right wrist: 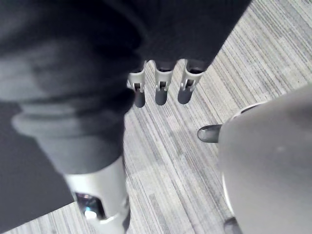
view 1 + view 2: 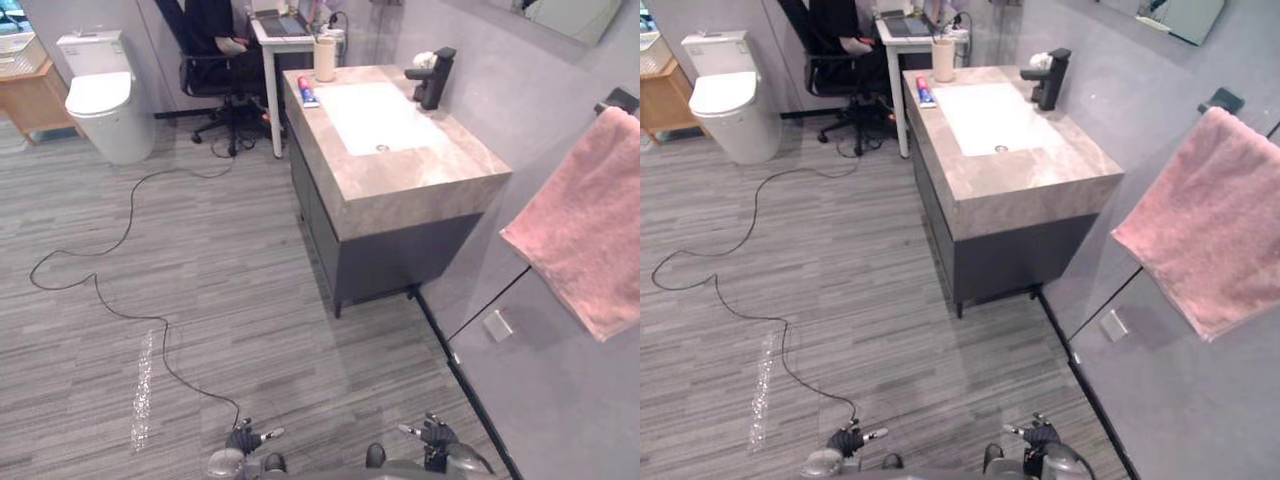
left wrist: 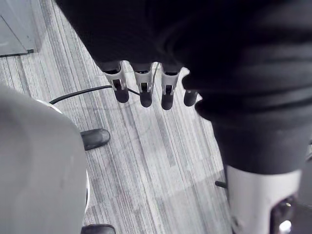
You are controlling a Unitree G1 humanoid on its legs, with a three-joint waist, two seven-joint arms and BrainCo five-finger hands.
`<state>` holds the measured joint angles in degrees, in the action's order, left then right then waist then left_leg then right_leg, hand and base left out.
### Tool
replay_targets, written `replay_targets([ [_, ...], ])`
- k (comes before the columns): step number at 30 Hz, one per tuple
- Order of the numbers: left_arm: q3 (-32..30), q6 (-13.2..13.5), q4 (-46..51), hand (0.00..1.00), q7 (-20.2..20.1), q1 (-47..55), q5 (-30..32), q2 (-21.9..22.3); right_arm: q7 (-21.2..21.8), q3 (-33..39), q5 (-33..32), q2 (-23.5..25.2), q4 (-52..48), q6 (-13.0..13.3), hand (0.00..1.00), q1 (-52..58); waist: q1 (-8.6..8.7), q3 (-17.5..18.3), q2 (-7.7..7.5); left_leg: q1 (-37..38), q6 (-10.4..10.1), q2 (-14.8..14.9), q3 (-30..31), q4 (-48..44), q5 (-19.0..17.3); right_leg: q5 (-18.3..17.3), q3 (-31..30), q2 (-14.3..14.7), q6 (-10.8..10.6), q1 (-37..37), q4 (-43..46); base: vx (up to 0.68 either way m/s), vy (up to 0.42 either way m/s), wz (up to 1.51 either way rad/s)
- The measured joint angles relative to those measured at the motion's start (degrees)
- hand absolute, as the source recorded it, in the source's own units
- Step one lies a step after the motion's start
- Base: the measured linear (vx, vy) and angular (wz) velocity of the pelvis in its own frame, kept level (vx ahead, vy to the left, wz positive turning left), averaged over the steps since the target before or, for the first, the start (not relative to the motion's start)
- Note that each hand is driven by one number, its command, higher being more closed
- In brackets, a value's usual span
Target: Organize washtable
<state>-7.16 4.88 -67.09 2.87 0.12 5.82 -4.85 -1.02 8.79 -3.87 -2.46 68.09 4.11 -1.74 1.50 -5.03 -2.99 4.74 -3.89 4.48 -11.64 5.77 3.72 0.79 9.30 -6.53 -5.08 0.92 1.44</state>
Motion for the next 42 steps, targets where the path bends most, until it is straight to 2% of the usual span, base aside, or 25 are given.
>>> replay_targets([
  [2, -0.1, 0.0, 0.0, 0.0, 0.1, 0.2, 0.0, 0.0, 0.0, 0.6, 0.0, 0.3, 1.3, -0.1, 0.0, 0.0, -0.24, -0.1, 0.08, -0.8, 0.5, -0.5, 1.8, -0.7, 0.3, -0.1, 1.7, -0.6, -0.1, 0.9, 0.0, 0.04, 0.043, 0.61],
  [4, -2.6, 0.2, 2.0, 0.0, 0.1, 0.4, -0.2, 0.5, -0.1, 0.9, 0.0, 0.4, 1.3, 0.0, 0.0, -0.2, -0.45, -0.9, 0.07, -7.7, 0.9, -0.4, 4.3, -13.8, -4.5, -0.9, 4.9, -1.7, 0.4, 1.2, 2.1, 0.01, 0.044, 0.85],
  [7, -5.0, 0.9, 5.2, 0.0, 0.8, 0.4, -1.3, 1.4, -0.3, 0.9, 0.0, -0.3, 0.8, 0.0, 0.0, -0.3, -1.29, -3.3, 1.22, -16.4, -0.5, 1.4, 5.3, -31.9, -7.3, -3.0, 8.1, -1.6, 0.6, 3.2, 4.8, -0.06, 0.047, 0.82],
  [8, -5.0, 1.1, 5.9, 0.0, 1.0, 0.5, -1.5, 1.5, -0.3, 2.0, 0.0, -0.3, 0.8, 0.0, 0.0, -0.4, -2.45, -3.4, 1.7, -16.4, -0.3, 1.7, 5.2, -31.7, -7.4, -4.3, 8.8, -1.9, 0.9, 3.3, 5.5, -0.09, 0.077, 0.64],
  [10, -5.1, 1.1, 5.8, 0.0, 0.9, 1.4, -2.0, 2.0, -0.4, 2.9, 0.0, -0.4, 0.4, 0.1, 0.0, -1.2, -2.41, -2.8, 3.13, -15.6, 3.0, 2.9, 3.1, -25.5, -10.0, -4.9, 10.6, -1.4, 0.1, 2.9, 5.2, -0.07, 0.078, 0.51],
  [13, -10.0, 1.1, 6.2, 0.0, 1.1, 1.5, -2.9, 3.4, -1.4, 3.5, 0.0, 1.0, -2.0, 0.0, 0.0, -1.1, -2.62, -2.7, 1.83, -14.8, 1.7, 3.0, -6.0, -17.1, -9.1, -4.9, 10.3, -2.9, -0.2, 1.6, 1.2, -0.04, 0.019, 0.48],
  [15, -11.8, 1.0, 6.4, 0.0, 1.3, 1.5, -2.9, 4.1, -1.5, 2.8, 0.0, 1.1, -2.6, 0.0, 0.0, -1.3, -2.79, -2.5, 2.41, -14.9, 1.6, 3.0, -9.4, -14.4, -6.9, -4.9, 10.5, -3.5, -0.3, 0.1, 0.7, 0.0, 0.054, 0.32],
  [19, -12.8, 0.8, 6.3, 0.0, 1.3, 2.1, -2.9, 4.4, -1.4, 4.4, 0.1, 1.4, -2.1, -0.2, 0.0, -1.0, -3.88, -2.0, 1.33, -12.5, 2.5, -2.5, -8.9, -11.7, -6.6, -6.0, 10.2, -7.7, -3.4, 0.9, 1.9, 0.07, 0.179, 0.06],
  [20, -13.0, 0.8, 6.2, 0.0, 1.1, 2.5, -2.9, 4.3, -1.5, 5.0, 0.4, 1.4, -2.0, -0.3, 0.0, -0.5, -3.91, -1.1, 0.55, -10.9, 4.8, -5.7, -8.4, -11.8, -8.2, -7.5, 9.7, -11.4, -5.5, 0.9, 5.4, 0.15, 0.27, 0.06],
  [21, -12.8, 0.8, 6.0, 0.0, 1.1, 2.8, -2.9, 4.2, -1.4, 5.0, 0.8, 0.8, -2.0, -0.3, 0.0, -0.1, -3.83, -0.8, 0.61, -10.1, 5.3, -6.6, -8.0, -11.6, -8.5, -7.6, 9.6, -12.6, -5.6, 1.4, 7.6, 0.21, 0.295, 0.22],
  [23, -8.5, 0.8, 4.0, 0.0, 1.0, 2.7, -2.9, 2.8, -1.3, 5.9, 1.9, -0.1, -2.1, -0.2, 0.0, 0.7, -2.21, -0.6, 1.15, -8.6, 7.8, -8.0, -6.5, -13.9, -9.2, -6.8, 6.4, -16.6, 1.7, -7.1, 34.5, 0.23, 0.227, 0.47],
  [24, -7.0, 0.6, 3.7, 0.0, 1.0, 2.5, -3.0, 1.9, -1.3, 6.2, 2.0, 0.0, -3.3, 0.4, 0.0, 1.1, -1.6, -0.7, 1.5, -6.8, 8.5, -8.2, -5.3, -13.8, -9.6, -4.4, 4.5, -16.5, 5.2, -10.6, 43.7, 0.27, 0.212, 0.49],
  [25, -6.1, 0.6, 3.6, 0.0, 1.0, 2.3, -2.9, 1.2, -1.4, 6.2, 1.9, -0.1, -3.6, 0.5, 0.0, 1.0, -1.05, -1.2, 1.38, -5.6, 8.6, -8.3, -4.9, -13.4, -9.7, -3.7, 3.2, -16.0, 5.2, -12.4, 48.6, 0.33, 0.156, 0.36],
  [27, -5.7, 0.6, 3.3, 0.0, 1.1, 2.2, -2.9, 0.0, -1.5, 6.6, 0.8, 0.1, -3.8, 0.7, 0.0, 0.2, -0.75, -1.9, 0.3, -0.9, 8.6, -8.6, -4.3, -10.1, -9.8, -6.4, 0.7, -11.4, 3.0, -17.7, 56.8, 0.3, 0.083, 0.09],
  [29, -5.0, 0.5, 2.6, 0.0, 1.1, 1.3, -2.9, 0.9, -1.5, 8.7, -0.9, 0.5, -3.8, 1.1, 0.0, -0.2, -0.61, -2.2, 0.57, 1.6, 8.0, -8.7, -4.0, -8.0, -10.2, -10.2, 3.5, -8.7, 2.2, -20.1, 52.5, 0.27, 0.059, 0.05],
  [31, -4.2, 0.5, 2.3, 0.0, 1.0, 0.1, -2.8, 2.6, -1.4, 10.8, -1.3, 0.8, -3.7, 0.9, 0.0, 0.1, -0.16, -2.9, 1.76, 3.3, 7.4, -8.7, -3.7, -6.7, -10.6, -10.7, 8.4, -7.2, 2.0, -21.0, 39.7, 0.29, 0.048, 0.11],
  [33, -3.4, 0.7, 2.3, 0.0, 0.9, -1.5, -2.8, 3.0, -1.5, 13.7, -3.2, 1.2, -3.7, 0.6, 0.0, -0.1, 0.77, -3.3, 2.37, 5.6, 6.7, -9.2, -3.1, -4.0, -11.1, -3.2, 9.2, -3.9, 1.1, -20.6, 14.5, 0.32, 0.053, 0.14],
  [34, -3.3, 0.8, 2.3, 0.0, 0.9, -1.8, -2.8, 3.0, -1.5, 14.7, -3.8, 1.4, -3.7, 0.5, 0.0, -0.1, 0.95, -3.4, 1.88, 6.4, 6.1, -9.6, -2.5, -3.5, -11.5, -1.2, 7.8, -3.2, 0.4, -20.4, 10.9, 0.45, 0.017, 0.28],
  [36, -3.8, 0.9, 2.5, 0.0, 0.9, -1.8, -2.5, 3.9, -1.6, 18.0, -5.1, 1.6, -3.1, 0.4, 0.0, 0.6, 0.93, -3.9, 1.96, 9.9, 4.5, -9.2, -1.3, -4.7, -15.4, 1.1, 3.5, -1.6, 3.1, -20.0, 10.9, 0.48, -0.063, 0.33],
  [37, -4.9, 0.8, 3.6, 0.0, 0.8, -0.7, -2.3, 4.6, -1.5, 18.4, -5.1, 1.4, -3.2, 0.4, 0.0, 1.4, 1.1, -3.7, 2.9, 10.9, 2.0, -7.2, -0.7, -7.7, -18.4, 0.4, 3.9, -0.1, 4.5, -18.3, 13.0, 0.56, -0.171, 0.43],
  [38, -5.6, 1.0, 4.3, 0.0, 0.8, 0.5, -2.3, 4.6, -1.5, 18.3, -5.0, 1.4, -3.3, 0.2, 0.0, 1.9, 1.04, -3.3, 2.56, 10.3, -1.4, -5.3, -1.1, -13.7, -20.7, -0.2, 4.8, 1.0, 5.3, -16.1, 13.2, 0.58, -0.212, 0.42],
  [39, -5.8, 1.0, 4.3, 0.0, 0.8, 0.6, -2.4, 4.5, -1.5, 18.3, -5.0, 1.5, -3.3, 0.2, 0.0, 2.0, 1.09, -3.3, 2.44, 9.6, -1.5, -5.2, -1.2, -15.5, -20.9, -0.1, 4.9, 1.1, 5.3, -15.7, 13.1, 0.6, -0.236, 0.59],
  [40, -7.9, 0.9, 6.3, 0.0, 0.8, 1.0, -2.4, 4.9, -1.5, 18.0, -5.0, 1.7, -3.9, -0.2, 0.0, 2.3, 1.05, -2.8, 1.92, -0.7, -1.3, 0.7, -2.5, -40.8, -20.7, 1.7, 6.0, 2.9, 7.1, -12.3, 11.9, 0.7, -0.228, 0.34],
  [41, -9.0, 0.8, 7.5, 0.0, 0.8, 1.2, -2.4, 5.7, -1.5, 16.8, -5.0, 1.4, -5.3, -0.2, 0.0, 2.3, -0.47, -3.1, 4.9, -9.0, -0.6, 8.0, -2.6, -60.8, -14.1, 0.0, 6.6, 6.6, 8.7, -8.5, 10.0, 0.58, -0.17, 0.19],
  [42, -9.0, 0.7, 7.5, 0.0, 0.8, 1.2, -2.4, 5.8, -1.5, 16.4, -5.0, 1.3, -5.6, -0.2, 0.0, 2.0, -0.95, -3.3, 5.35, -10.1, -0.6, 9.2, -2.7, -63.6, -13.8, -0.5, 6.2, 7.3, 9.0, -7.9, 9.9, 0.57, -0.11, -0.41],
])
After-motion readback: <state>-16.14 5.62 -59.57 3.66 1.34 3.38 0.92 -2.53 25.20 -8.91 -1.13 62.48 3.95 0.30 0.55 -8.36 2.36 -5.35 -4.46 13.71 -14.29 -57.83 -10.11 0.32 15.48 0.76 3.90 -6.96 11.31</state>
